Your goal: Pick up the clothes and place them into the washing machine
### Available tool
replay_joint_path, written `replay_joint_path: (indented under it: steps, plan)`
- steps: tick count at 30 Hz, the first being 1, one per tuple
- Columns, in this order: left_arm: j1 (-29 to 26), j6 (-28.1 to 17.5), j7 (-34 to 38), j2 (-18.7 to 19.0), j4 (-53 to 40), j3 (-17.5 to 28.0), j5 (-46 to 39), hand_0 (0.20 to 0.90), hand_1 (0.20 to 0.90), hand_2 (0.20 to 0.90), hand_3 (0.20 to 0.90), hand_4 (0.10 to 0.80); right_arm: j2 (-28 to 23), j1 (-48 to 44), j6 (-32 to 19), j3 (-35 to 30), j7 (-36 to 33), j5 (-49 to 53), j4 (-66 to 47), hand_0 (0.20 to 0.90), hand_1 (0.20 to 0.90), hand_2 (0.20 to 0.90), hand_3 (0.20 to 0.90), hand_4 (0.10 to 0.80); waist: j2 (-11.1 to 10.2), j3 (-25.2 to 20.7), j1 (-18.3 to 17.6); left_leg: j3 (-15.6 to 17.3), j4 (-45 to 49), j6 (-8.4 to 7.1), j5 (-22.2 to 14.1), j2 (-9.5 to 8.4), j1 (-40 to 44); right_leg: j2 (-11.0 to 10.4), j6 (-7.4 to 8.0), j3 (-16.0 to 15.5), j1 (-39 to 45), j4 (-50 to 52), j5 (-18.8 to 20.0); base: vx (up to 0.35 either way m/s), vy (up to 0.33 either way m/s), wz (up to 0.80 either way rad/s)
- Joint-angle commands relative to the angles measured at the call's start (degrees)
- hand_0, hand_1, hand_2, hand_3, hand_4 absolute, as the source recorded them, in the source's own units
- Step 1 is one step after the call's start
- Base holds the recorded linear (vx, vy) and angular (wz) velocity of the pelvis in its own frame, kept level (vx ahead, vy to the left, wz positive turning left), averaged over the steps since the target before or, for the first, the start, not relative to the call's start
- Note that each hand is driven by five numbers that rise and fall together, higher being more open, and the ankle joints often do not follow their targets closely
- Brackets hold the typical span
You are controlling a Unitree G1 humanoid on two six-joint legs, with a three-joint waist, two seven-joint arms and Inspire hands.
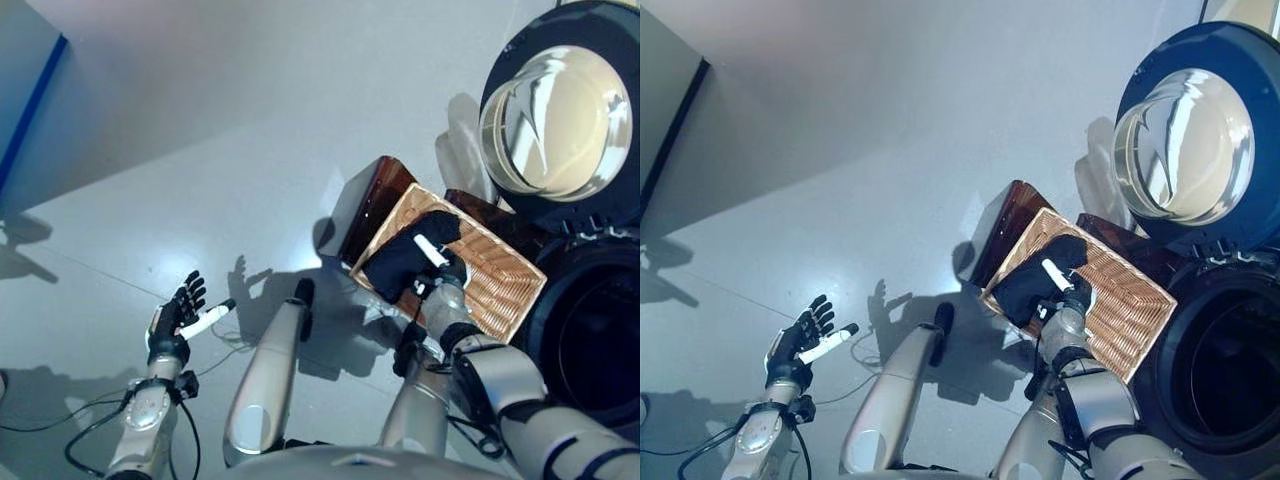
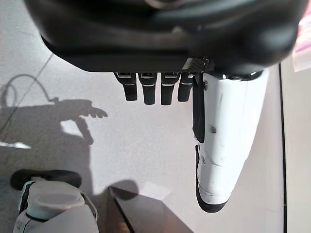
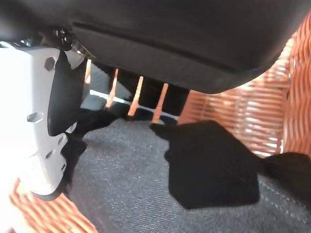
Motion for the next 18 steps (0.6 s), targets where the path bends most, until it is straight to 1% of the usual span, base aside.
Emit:
replay_joint_path:
  steps: [1, 2, 3, 4, 9, 10, 13, 14, 18]
  plan:
    - [1.1, -4.5, -0.3, 1.7, -1.9, 1.9, -2.4, 0.900, 0.900, 0.900, 0.900, 0.800, -5.0, 0.9, -5.4, -2.2, 2.3, 4.0, -3.2, 0.200, 0.200, 0.200, 0.200, 0.300, 1.1, -1.6, 1.3, -2.8, -12.0, -4.08, 7.5, 1.14, 1.2, -0.7, -2.49, -2.1, 4.1, -0.5, 1.9, 0.114, -0.029, -0.12]
    - [1.1, -4.4, -0.3, 1.7, -1.8, 1.9, -2.4, 0.900, 0.900, 0.900, 0.900, 0.800, -5.0, 0.9, -5.4, -2.2, 2.3, 4.0, -3.2, 0.200, 0.200, 0.200, 0.200, 0.300, 0.9, -1.9, 1.2, -3.2, -11.8, -4.39, 5.7, 1.12, 1.8, -0.6, -1.97, -1.7, 4.6, -0.1, 0.4, 0.112, -0.039, -0.05]
    - [1.0, -4.4, -0.5, 1.6, -1.8, 1.7, -2.7, 0.900, 0.900, 0.900, 0.900, 0.800, -5.3, 1.2, -5.5, -2.7, 2.6, 4.6, -3.4, 0.200, 0.200, 0.200, 0.200, 0.300, 0.9, -2.1, 1.1, -3.1, -12.8, -4.63, 6.3, 1.15, 2.3, -0.5, -1.82, -2.0, 5.3, -1.1, 0.8, 0.000, 0.000, 0.00]
    - [1.1, -4.4, -0.9, 1.2, -1.9, 1.4, -3.0, 0.900, 0.900, 0.900, 0.900, 0.800, -5.6, 2.0, -5.6, -3.6, 3.2, 5.7, -3.9, 0.200, 0.200, 0.200, 0.200, 0.300, 1.1, -2.2, 1.0, -2.8, -14.9, -4.53, 8.9, 1.25, 2.9, -0.6, -2.08, -2.7, 6.0, -3.2, 2.8, -0.076, 0.001, 0.02]
    - [1.1, -4.4, -1.7, 0.4, -0.7, 0.4, -3.9, 0.900, 0.900, 0.900, 0.900, 0.800, -5.9, 3.9, -6.0, -5.4, 5.1, 8.6, -5.1, 0.200, 0.200, 0.200, 0.200, 0.300, 1.5, -2.7, 0.6, -2.8, -19.5, -5.19, 10.8, 1.65, 6.0, -0.5, -1.46, -3.4, 8.8, -7.0, 4.3, 0.002, -0.004, -0.02]
    - [1.1, -4.3, -2.0, 0.1, 0.4, 0.2, -4.2, 0.900, 0.900, 0.900, 0.900, 0.800, -5.9, 4.5, -6.2, -6.2, 5.5, 9.7, -5.4, 0.200, 0.200, 0.200, 0.200, 0.300, 1.6, -3.1, 0.3, -2.5, -21.6, -5.49, 11.8, 1.94, 7.2, -0.3, -1.28, -3.6, 9.4, -8.5, 4.6, 0.044, 0.004, 0.02]
    - [0.8, -4.3, -2.3, -0.4, 1.9, -0.1, -4.8, 0.900, 0.900, 0.900, 0.900, 0.800, -5.7, 5.5, -6.4, -7.2, 6.4, 11.4, -5.7, 0.200, 0.200, 0.200, 0.200, 0.300, 1.7, -3.6, -0.1, -2.5, -24.3, -5.83, 13.0, 2.43, 9.1, -0.3, -1.07, -3.9, 10.8, -10.2, 5.0, 0.041, -0.004, -0.07]
    - [1.0, -4.4, -2.4, -1.1, 2.0, -0.1, -5.2, 0.900, 0.900, 0.900, 0.900, 0.800, -5.3, 6.9, -6.7, -8.2, 7.3, 13.1, -6.7, 0.200, 0.200, 0.200, 0.200, 0.300, 1.7, -4.3, -0.4, -2.3, -26.1, -6.16, 13.9, 2.97, 10.5, -0.1, -0.70, -4.1, 12.0, -11.8, 5.6, 0.037, 0.000, -0.13]
    - [0.6, -4.5, -2.6, -1.8, 3.7, -0.2, -6.2, 0.900, 0.900, 0.900, 0.900, 0.800, -4.1, 8.5, -7.7, -9.7, 8.8, 16.6, -8.6, 0.200, 0.200, 0.200, 0.200, 0.300, 1.7, -5.0, -1.1, -2.1, -27.5, -6.44, 14.4, 3.58, 12.1, 0.1, -0.55, -4.2, 13.1, -13.0, 5.8, 0.043, -0.006, -0.05]
